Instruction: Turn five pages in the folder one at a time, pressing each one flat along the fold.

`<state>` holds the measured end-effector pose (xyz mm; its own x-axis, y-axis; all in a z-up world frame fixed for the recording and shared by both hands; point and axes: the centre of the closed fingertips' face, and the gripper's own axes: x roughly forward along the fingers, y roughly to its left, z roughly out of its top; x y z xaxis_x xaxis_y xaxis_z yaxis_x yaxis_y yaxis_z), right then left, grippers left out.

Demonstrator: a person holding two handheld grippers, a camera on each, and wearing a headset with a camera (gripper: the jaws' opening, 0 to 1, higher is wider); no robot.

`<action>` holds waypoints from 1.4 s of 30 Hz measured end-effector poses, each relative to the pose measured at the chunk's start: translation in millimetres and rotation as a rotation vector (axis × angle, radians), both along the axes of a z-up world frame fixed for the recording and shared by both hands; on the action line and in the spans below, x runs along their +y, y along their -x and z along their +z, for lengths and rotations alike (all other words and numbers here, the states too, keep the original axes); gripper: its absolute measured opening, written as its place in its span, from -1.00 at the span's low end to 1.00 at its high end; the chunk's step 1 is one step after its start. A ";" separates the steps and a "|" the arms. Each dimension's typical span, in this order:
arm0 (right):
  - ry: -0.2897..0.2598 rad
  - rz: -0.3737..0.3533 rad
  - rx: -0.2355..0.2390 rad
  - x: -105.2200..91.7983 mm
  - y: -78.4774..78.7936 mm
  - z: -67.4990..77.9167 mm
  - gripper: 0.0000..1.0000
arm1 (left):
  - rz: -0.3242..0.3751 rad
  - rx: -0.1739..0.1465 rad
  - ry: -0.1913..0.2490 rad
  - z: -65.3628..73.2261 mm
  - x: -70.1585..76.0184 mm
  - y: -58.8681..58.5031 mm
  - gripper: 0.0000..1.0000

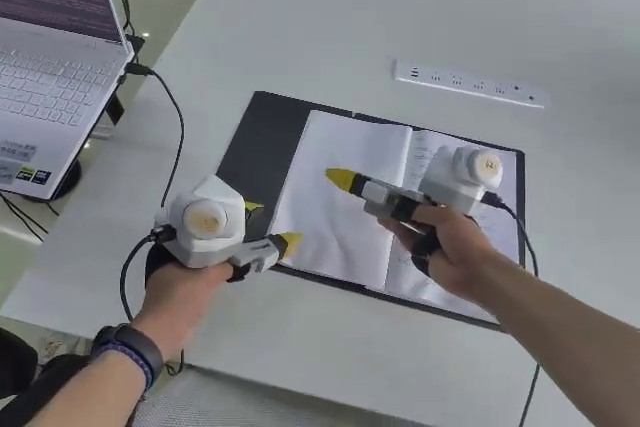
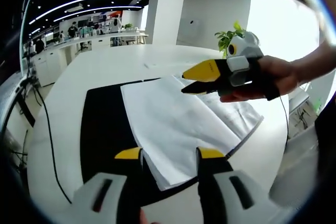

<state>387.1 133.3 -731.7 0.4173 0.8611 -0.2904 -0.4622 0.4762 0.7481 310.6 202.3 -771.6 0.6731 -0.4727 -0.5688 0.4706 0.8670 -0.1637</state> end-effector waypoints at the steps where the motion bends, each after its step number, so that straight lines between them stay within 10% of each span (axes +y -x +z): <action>1: 0.000 -0.013 -0.001 -6.2 -2.8 1.3 -0.27 | -0.013 -0.001 -0.005 -0.7 -3.1 0.4 -0.29; 18: 0.032 -0.063 0.000 -33.5 5.7 4.3 -0.31 | -0.104 0.060 -0.144 -48.8 -3.1 17.8 -0.81; 32: 0.120 0.000 -0.040 -44.3 -7.8 -14.1 -0.38 | -0.061 0.050 -0.129 -47.5 1.7 12.4 -0.92; 42: 0.103 -0.021 -0.063 -53.6 -30.8 -29.0 -0.78 | -0.026 0.057 -0.111 -48.0 2.5 12.0 -0.92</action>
